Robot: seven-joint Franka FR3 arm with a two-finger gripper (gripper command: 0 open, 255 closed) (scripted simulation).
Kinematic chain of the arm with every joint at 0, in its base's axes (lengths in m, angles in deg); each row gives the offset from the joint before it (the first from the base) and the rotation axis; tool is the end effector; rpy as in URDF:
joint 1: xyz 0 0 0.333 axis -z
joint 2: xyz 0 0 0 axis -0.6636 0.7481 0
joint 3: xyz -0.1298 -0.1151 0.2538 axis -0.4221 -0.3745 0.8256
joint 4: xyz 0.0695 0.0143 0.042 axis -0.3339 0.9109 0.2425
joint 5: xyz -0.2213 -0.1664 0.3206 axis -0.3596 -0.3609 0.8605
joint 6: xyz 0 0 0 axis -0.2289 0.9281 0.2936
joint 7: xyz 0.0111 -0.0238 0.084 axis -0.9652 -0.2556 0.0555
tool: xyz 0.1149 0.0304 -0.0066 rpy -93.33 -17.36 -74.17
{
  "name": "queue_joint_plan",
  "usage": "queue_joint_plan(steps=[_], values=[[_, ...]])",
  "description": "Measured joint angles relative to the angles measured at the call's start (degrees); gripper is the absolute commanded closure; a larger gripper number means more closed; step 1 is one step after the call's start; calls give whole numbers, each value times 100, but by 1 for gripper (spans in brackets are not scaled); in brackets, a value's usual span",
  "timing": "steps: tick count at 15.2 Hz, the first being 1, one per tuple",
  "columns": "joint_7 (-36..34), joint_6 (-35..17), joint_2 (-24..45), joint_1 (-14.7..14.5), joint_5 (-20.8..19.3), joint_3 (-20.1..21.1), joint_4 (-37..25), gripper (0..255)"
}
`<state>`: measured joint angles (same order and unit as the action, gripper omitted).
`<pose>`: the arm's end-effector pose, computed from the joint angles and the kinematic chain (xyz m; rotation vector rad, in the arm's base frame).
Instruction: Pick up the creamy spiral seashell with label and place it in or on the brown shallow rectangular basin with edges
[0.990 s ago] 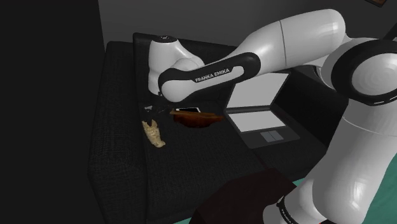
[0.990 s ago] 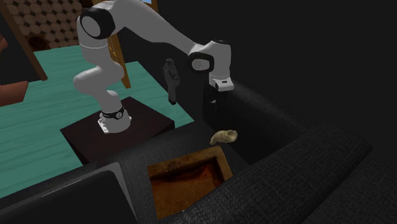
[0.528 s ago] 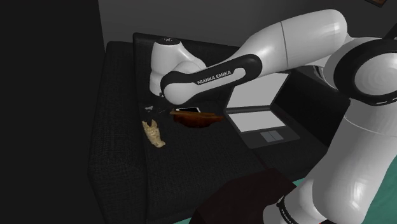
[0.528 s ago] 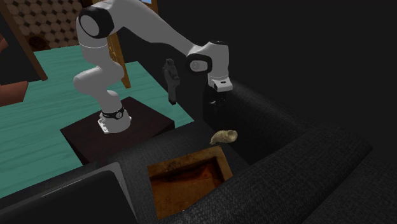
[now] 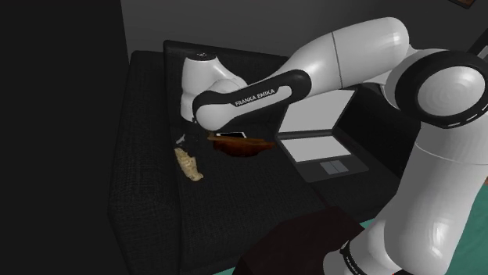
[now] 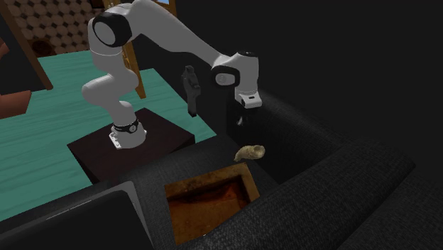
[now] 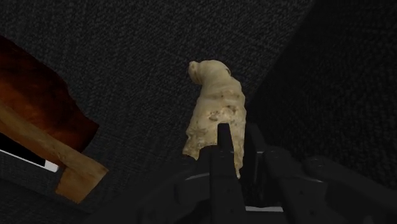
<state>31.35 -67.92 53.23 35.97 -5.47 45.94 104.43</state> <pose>0.5900 0.2709 0.3054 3.1015 0.2231 0.1055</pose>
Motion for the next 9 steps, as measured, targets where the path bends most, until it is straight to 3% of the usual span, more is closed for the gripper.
queue_joint_plan(steps=[3, 4, 6, 9], values=[[60, 152, -42, 24, 71, 20, -90, 255], [60, 152, -44, 24, 71, 20, -91, 0], [-124, 38, -12, -58, -112, -56, -55, 0], [-1203, 137, -104, -549, -1313, -469, 75, 0]])
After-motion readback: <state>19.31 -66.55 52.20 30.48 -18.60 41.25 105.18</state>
